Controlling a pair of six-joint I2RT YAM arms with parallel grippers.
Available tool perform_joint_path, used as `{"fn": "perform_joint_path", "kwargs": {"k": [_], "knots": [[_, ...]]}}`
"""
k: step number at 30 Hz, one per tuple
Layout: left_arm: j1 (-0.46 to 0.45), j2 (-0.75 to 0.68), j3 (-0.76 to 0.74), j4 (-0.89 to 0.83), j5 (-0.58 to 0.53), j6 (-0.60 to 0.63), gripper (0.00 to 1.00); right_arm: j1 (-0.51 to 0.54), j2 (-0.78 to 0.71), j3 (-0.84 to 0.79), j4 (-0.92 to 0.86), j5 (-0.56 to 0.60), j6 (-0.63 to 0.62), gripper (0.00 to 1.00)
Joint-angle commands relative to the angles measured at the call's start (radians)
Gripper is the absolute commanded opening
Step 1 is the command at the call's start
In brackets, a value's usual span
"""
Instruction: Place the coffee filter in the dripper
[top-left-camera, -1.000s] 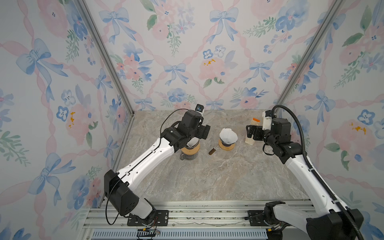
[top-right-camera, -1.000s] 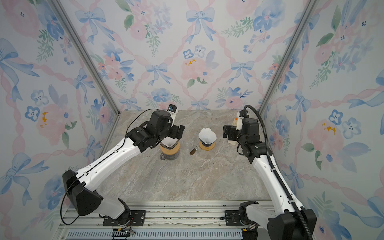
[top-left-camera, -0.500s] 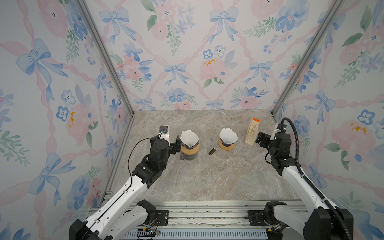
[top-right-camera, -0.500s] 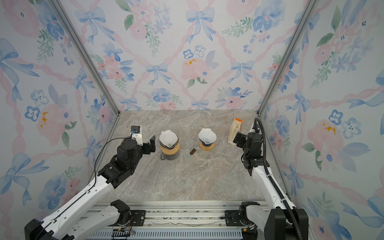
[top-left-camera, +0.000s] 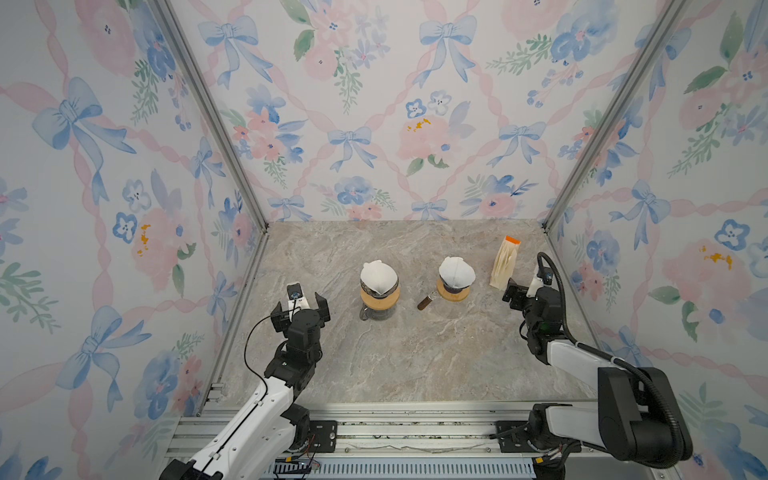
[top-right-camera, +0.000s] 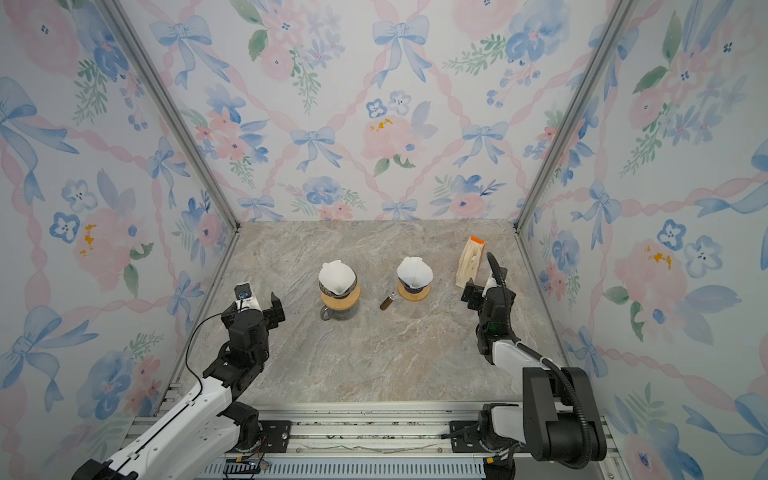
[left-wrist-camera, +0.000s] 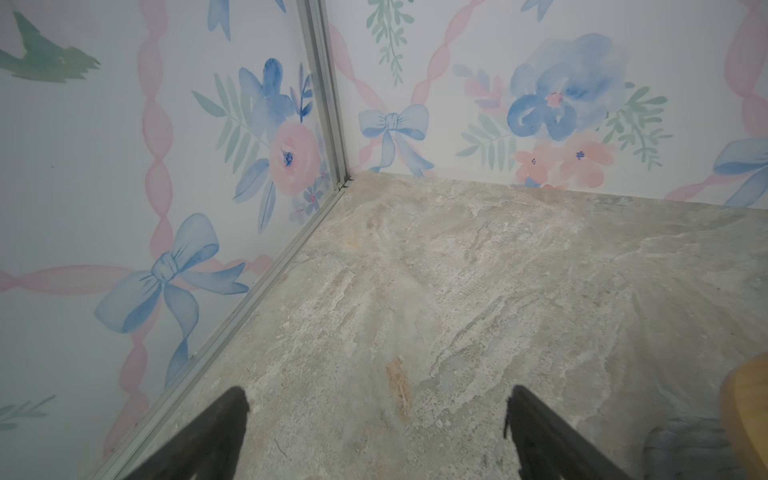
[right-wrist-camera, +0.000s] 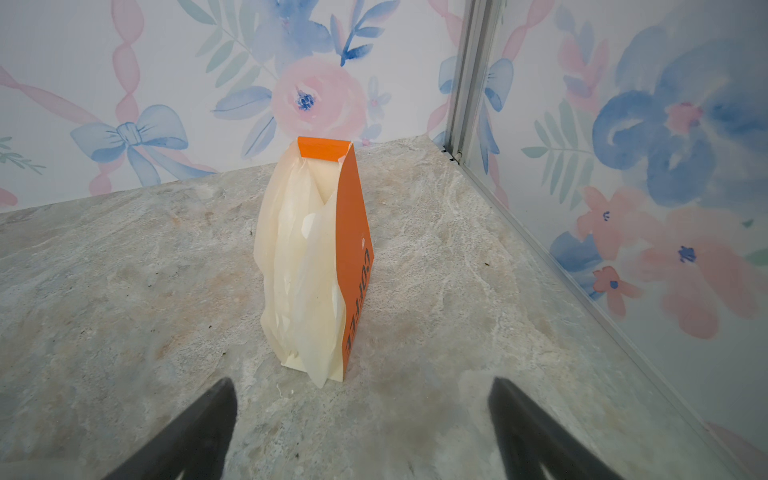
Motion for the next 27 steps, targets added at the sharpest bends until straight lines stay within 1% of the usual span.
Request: {"fn": "perform_joint_path", "kwargs": {"k": [1,2,5,8,11,13,15,18,20,22,26,27], "knots": [[0.025,0.077,-0.036,0.13,-0.017,-0.021,0.98,-0.005,0.026,0.03,0.121,-0.035,-0.038,0.96],[0.03,0.101,-0.044,0.165,-0.014,-0.013,0.98,-0.005,0.038,0.038,0.123,-0.032,-0.036,0.97],[0.048,0.161,-0.07,0.271,0.007,0.046,0.98,-0.005,0.036,0.065,0.055,-0.042,-0.039,0.96],[0.085,0.188,-0.098,0.367,0.06,0.074,0.98,-0.003,0.001,0.072,-0.035,-0.056,-0.045,0.96],[0.135,0.205,-0.139,0.464,0.129,0.075,0.98,-0.003,-0.023,0.045,-0.033,-0.058,-0.05,0.97],[0.165,0.229,-0.176,0.564,0.183,0.079,0.98,-0.001,-0.033,0.039,-0.058,-0.069,-0.056,0.96],[0.182,0.265,-0.201,0.647,0.197,0.088,0.98,0.006,-0.024,0.018,-0.059,-0.06,-0.064,0.96],[0.198,0.326,-0.205,0.71,0.214,0.097,0.98,0.011,0.025,-0.05,0.092,-0.047,-0.067,0.96],[0.207,0.353,-0.193,0.724,0.249,0.1,0.98,0.017,0.07,-0.078,0.182,-0.042,-0.07,0.96],[0.219,0.396,-0.186,0.773,0.287,0.104,0.98,0.022,0.129,-0.104,0.276,-0.04,-0.076,0.97],[0.224,0.489,-0.162,0.877,0.318,0.14,0.98,0.022,0.252,-0.138,0.481,-0.04,-0.072,0.97],[0.227,0.51,-0.154,0.889,0.332,0.144,0.98,0.021,0.239,-0.136,0.457,-0.044,-0.072,0.97]]}}
